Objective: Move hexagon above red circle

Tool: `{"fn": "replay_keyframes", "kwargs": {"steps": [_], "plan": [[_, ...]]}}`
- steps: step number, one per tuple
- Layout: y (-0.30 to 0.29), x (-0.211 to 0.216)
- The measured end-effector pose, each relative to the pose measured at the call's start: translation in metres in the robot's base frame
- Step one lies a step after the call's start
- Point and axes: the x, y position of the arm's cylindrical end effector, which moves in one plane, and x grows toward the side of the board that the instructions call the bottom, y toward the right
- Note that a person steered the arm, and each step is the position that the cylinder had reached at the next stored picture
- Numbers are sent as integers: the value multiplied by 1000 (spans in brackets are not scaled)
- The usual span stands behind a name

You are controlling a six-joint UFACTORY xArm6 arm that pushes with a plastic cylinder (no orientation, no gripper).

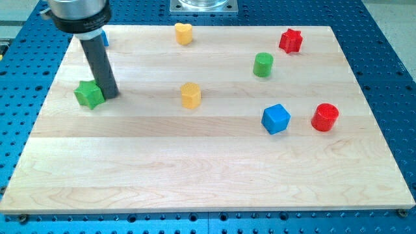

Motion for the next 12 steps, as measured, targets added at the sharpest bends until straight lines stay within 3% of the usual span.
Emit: {"fn": "replay_keyframes", "kwargs": {"steps": [1,2,5,6,8,10,12], "plan": [[-24,4],[33,4],[300,22],[255,26],[287,70],[378,51],[406,48]]}}
